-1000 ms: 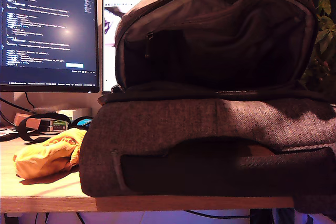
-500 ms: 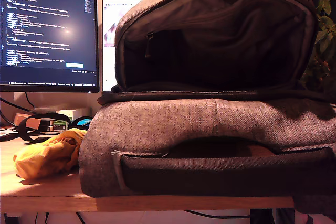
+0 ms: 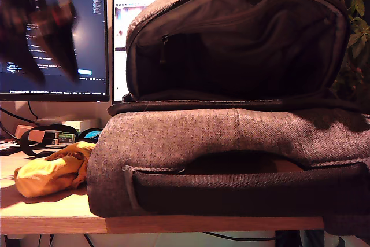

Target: Pack the pair of socks inside the grey Google backpack

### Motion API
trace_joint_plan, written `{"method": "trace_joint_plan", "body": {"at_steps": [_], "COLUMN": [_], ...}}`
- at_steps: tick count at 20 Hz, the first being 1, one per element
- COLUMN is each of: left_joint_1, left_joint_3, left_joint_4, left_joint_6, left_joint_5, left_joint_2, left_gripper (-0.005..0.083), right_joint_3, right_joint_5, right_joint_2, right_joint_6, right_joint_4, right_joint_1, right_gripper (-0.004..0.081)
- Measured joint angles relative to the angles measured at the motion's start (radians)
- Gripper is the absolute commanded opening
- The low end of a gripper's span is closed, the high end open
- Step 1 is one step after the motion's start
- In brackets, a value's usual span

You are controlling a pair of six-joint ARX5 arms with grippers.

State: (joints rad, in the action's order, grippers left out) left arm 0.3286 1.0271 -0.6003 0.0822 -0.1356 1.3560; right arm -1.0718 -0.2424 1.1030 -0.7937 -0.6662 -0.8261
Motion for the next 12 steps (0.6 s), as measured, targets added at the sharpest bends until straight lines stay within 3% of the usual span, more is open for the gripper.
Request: {"method": "trace_joint_plan", "body": {"at_steps": [3,12], "left_joint_1": [-0.005,-0.007], "left_joint_3": [0.0,0.0], "left_joint_4": [0.037,0.159], "left_joint_6": [-0.001,-0.025], "left_joint_5": [-0.055,-0.057], "left_joint_2": [0.091,0.34], "left_gripper": [0.069,0.0685], "right_joint_3": [0.0,0.0], "right_joint_5": [0.001,0.007], "right_joint_2": [0.0,0.0], "right_joint_6": [0.003,0.007], "right_joint_4": [0.0,0.0], "right_joint_1": [0.0,0.0], "right_gripper": [-0.0011,-0.0011]}}
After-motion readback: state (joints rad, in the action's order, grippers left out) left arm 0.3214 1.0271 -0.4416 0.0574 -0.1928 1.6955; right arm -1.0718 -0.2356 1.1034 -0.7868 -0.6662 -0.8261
